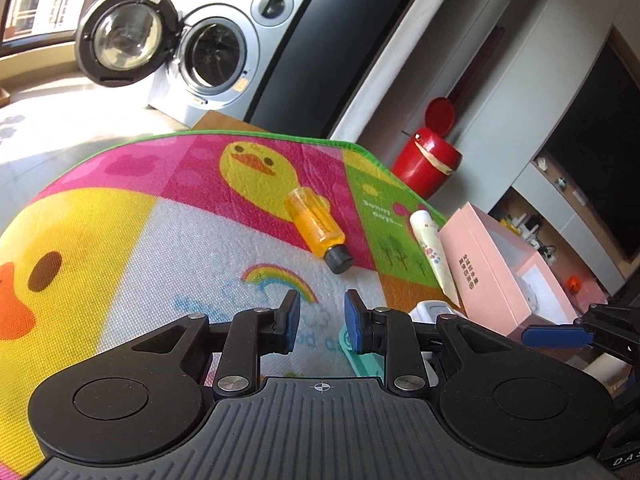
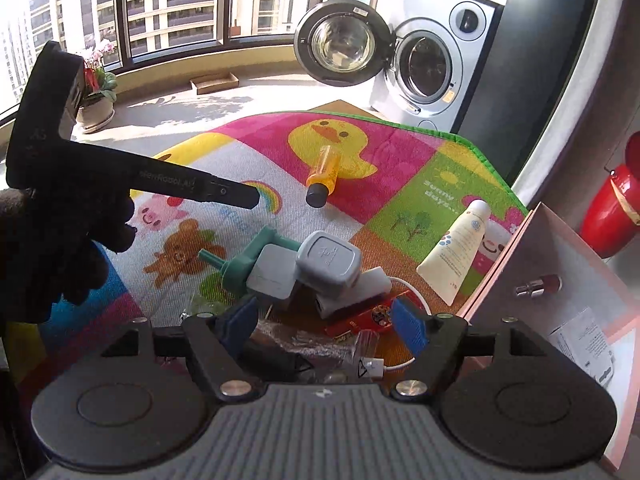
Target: Organize rigid objects
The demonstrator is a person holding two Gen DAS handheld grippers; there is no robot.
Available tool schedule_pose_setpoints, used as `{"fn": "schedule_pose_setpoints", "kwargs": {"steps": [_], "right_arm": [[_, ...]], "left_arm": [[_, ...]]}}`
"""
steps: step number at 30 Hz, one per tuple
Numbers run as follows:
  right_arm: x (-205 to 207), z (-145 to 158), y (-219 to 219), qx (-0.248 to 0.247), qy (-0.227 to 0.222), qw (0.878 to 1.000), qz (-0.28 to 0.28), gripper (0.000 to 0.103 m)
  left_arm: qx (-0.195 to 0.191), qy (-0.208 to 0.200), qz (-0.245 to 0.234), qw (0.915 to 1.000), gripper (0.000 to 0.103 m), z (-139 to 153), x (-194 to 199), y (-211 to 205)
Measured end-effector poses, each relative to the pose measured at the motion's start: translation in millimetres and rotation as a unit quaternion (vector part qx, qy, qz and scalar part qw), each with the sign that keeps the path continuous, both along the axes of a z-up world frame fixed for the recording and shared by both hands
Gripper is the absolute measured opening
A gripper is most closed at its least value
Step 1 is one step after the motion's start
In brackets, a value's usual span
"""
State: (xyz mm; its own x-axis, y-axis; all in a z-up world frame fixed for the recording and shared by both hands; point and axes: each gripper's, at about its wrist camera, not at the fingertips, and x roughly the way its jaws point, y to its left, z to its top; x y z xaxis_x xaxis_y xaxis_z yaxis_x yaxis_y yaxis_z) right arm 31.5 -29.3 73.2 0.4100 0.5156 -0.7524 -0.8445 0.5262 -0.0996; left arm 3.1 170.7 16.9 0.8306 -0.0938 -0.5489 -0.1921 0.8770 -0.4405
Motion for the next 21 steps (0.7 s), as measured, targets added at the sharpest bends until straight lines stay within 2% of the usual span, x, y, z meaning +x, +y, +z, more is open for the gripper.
{"fn": "schedule_pose_setpoints", "kwargs": {"steps": [4, 8, 12, 13, 15, 18, 21], "right_arm": [[-3, -20, -25, 0.009, 0.050, 0.998, -0.024, 0.078], [-4, -34, -43, 0.020, 0.057, 0.997, -0.054, 0.078], [-5, -29, -53, 0.041, 0.046, 0.996, -0.062, 0.078], [-5, -28, -55, 0.044, 0.041, 0.996, -0.063, 0.078], [-5, -25, -56, 0.048, 0.028, 0.996, -0.065, 0.078], [-5, -24, -61, 0.049, 0.014, 0.996, -0.072, 0.078], [-5, -24, -66, 0.049, 0.001, 0.996, -0.075, 0.078]], "left_arm": [[0.023, -0.004, -0.002, 0.9997, 0.027, 11, 9, -10], [0.034, -0.011, 0.043, 0.9984, 0.027, 30, 31, -2], [0.017, 0.029, 0.061, 0.9976, 0.027, 34, 86, 9], [0.020, 0.045, 0.061, 0.9969, 0.027, 32, 101, 7], [0.051, 0.078, 0.070, 0.9932, 0.027, 26, 125, 2], [0.079, 0.103, 0.069, 0.9891, 0.038, 16, 143, -6], [0.078, 0.113, 0.054, 0.9890, 0.039, 6, 147, -12]]}}
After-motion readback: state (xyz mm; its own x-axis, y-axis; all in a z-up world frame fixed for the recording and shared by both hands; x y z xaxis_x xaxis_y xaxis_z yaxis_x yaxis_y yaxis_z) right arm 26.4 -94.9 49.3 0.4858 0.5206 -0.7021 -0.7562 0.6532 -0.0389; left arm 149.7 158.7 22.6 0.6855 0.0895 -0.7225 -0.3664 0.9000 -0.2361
